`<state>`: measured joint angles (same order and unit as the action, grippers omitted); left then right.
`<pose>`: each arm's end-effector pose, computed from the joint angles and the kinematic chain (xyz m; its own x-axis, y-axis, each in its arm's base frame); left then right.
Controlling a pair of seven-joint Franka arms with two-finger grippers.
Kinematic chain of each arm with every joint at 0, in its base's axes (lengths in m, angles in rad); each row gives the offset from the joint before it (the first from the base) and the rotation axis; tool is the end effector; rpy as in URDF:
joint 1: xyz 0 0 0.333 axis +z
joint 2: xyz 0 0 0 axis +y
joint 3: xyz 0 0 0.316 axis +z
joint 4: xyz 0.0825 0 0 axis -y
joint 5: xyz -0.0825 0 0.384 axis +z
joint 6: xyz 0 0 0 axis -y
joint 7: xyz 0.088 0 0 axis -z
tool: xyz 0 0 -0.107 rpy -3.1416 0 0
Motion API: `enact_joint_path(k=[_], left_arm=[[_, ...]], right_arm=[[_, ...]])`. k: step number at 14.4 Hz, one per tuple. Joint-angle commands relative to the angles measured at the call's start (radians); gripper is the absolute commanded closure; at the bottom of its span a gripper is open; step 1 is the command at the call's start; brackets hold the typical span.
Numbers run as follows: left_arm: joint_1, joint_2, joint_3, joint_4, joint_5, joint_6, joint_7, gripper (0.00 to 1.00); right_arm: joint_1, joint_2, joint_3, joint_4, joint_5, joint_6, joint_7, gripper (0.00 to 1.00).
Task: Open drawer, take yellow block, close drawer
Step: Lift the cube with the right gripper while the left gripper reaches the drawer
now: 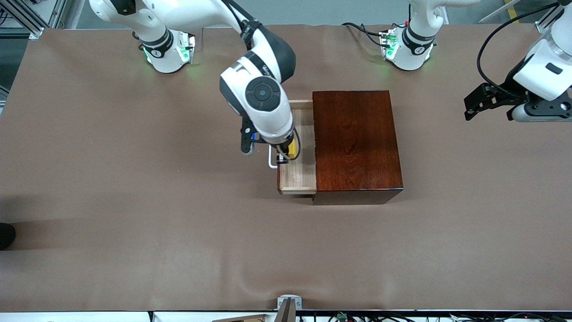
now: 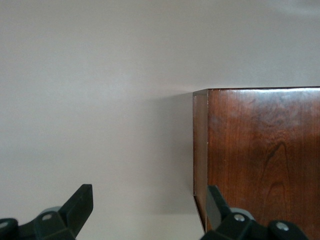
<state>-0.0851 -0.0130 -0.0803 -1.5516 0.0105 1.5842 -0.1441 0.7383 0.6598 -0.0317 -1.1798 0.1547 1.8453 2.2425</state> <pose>0.5449 -0.0902 0.6420 0.9987 -0.0213 0.0467 -0.0211 -0.9998 -0.0049 0.5506 0.4943 0.4040 -0.0040 -0.9946 -0.1035 -0.9970 -0.0041 0.0777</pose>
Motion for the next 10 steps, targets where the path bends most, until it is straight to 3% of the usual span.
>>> enact_joint_path(k=[1,10], left_arm=[[-0.031,0.001,-0.002,-0.004,-0.006,0.010,-0.069,0.00],[-0.215,0.194,-0.058,0.134,-0.006,0.016,-0.500,0.00]], right_arm=[[-0.054,-0.006,0.019,0.028,0.022,-0.028,-0.063,1.00],[-0.163,-0.042,0.010,0.025,0.020,-0.136,-0.500,1.00]])
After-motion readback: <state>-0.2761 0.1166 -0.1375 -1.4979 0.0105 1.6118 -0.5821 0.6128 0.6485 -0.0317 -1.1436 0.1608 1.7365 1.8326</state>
